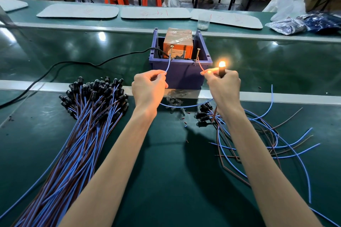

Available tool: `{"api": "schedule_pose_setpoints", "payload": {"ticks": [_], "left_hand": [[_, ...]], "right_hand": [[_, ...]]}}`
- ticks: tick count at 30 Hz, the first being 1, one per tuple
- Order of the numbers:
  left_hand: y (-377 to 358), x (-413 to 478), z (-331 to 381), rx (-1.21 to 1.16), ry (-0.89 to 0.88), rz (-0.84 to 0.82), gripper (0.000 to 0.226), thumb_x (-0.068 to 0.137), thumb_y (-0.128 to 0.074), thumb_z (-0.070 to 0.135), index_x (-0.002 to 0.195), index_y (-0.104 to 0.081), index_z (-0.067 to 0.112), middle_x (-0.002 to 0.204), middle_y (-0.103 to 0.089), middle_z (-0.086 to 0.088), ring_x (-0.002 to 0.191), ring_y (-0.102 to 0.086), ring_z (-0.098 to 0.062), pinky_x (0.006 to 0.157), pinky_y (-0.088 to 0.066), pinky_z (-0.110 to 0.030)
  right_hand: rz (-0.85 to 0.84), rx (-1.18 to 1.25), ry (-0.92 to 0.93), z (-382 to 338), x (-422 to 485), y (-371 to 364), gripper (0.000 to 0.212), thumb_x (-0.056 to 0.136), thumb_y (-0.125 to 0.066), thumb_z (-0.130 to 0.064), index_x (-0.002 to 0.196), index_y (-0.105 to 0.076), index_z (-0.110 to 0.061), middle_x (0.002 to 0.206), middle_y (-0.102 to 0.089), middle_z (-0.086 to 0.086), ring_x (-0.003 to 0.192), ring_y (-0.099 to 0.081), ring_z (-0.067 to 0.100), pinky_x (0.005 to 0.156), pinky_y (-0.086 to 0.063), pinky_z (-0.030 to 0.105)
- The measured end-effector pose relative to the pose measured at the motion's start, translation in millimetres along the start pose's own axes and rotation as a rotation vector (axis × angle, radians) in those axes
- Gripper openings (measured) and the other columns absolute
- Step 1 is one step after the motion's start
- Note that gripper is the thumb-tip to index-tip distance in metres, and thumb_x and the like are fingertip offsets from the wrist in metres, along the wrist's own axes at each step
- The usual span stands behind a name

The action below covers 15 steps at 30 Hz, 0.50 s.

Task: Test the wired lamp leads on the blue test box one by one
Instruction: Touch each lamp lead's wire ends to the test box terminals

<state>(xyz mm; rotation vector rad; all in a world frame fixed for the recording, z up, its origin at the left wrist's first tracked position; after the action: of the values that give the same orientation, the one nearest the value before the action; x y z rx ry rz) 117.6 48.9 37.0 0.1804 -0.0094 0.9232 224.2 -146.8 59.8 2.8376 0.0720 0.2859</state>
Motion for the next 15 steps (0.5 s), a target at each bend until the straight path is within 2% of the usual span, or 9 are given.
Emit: {"api": "schedule_pose_setpoints", "payload": {"ticks": [3, 5, 10, 12, 13, 15], "left_hand": [[0.0, -3.4, 2.1, -0.012, 0.013, -0.005, 0.016, 0.090, -0.059, 0.016, 0.086, -0.074, 0.020, 0.043, -0.057, 0.016, 0.047, -0.050, 0.004, 0.059, -0.040, -0.012], [-0.8, -7.3, 2.9, -0.023, 0.031, -0.016, 0.019, 0.091, -0.057, 0.015, 0.082, -0.071, 0.025, 0.044, -0.058, 0.016, 0.045, -0.047, 0.003, 0.059, -0.038, -0.018], [-11.9, -36.2, -10.8, -0.229, 0.206, -0.032, 0.018, 0.098, -0.048, 0.010, 0.087, -0.060, 0.017, 0.045, -0.059, 0.013, 0.030, -0.039, -0.001, 0.038, -0.033, -0.012], [-21.6, -53.0, -25.5, -0.389, 0.384, -0.051, 0.014, 0.100, -0.044, 0.010, 0.094, -0.055, 0.013, 0.047, -0.062, 0.011, 0.032, -0.048, -0.002, 0.037, -0.036, -0.012], [-31.1, -65.1, -31.4, -0.504, 0.503, -0.074, 0.012, 0.101, -0.042, 0.010, 0.099, -0.053, 0.011, 0.049, -0.064, 0.009, 0.036, -0.054, -0.003, 0.037, -0.039, -0.011], [-55.8, -98.5, -35.0, -0.657, 0.701, -0.183, 0.018, 0.102, -0.037, 0.007, 0.114, -0.049, 0.003, 0.054, -0.068, 0.002, 0.043, -0.062, -0.007, 0.040, -0.045, -0.012]], "right_hand": [[-0.013, -0.017, -0.019, 1.5, -0.7, -0.8, 0.016, 0.083, -0.065, -0.018, 0.071, -0.074, -0.012, 0.040, -0.045, -0.016, 0.045, -0.040, 0.002, 0.052, -0.032, 0.014], [-0.021, -0.026, -0.017, 1.7, -4.1, -0.6, 0.014, 0.083, -0.065, -0.019, 0.074, -0.075, -0.019, 0.037, -0.044, -0.018, 0.044, -0.040, 0.001, 0.049, -0.030, 0.012], [-0.103, -0.101, 0.012, -7.9, -14.8, 5.4, 0.021, 0.087, -0.059, -0.020, 0.075, -0.075, -0.024, 0.040, -0.049, -0.017, 0.047, -0.041, 0.004, 0.049, -0.032, 0.017], [-0.178, -0.232, 0.045, -16.6, -14.1, 10.8, 0.027, 0.093, -0.053, -0.026, 0.077, -0.074, -0.019, 0.055, -0.061, -0.008, 0.059, -0.051, 0.010, 0.056, -0.039, 0.024], [-0.211, -0.384, 0.079, -21.5, -13.7, 13.7, 0.032, 0.096, -0.050, -0.032, 0.081, -0.072, -0.014, 0.069, -0.068, 0.001, 0.071, -0.057, 0.019, 0.064, -0.042, 0.029], [-0.164, -0.791, 0.171, -35.0, -12.8, 27.4, 0.036, 0.099, -0.046, -0.040, 0.099, -0.067, -0.012, 0.102, -0.065, 0.013, 0.098, -0.056, 0.033, 0.073, -0.041, 0.035]]}}
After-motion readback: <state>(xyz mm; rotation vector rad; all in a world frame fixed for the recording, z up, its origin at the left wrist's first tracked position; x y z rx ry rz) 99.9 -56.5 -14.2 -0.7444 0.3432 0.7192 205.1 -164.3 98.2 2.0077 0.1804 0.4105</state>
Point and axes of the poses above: each hand's wrist, its own x-axis towards the middle knuckle, its own y-axis out of the back of the hand, z = x × y, the point moved 8 cm from there along x, towards the middle knuckle
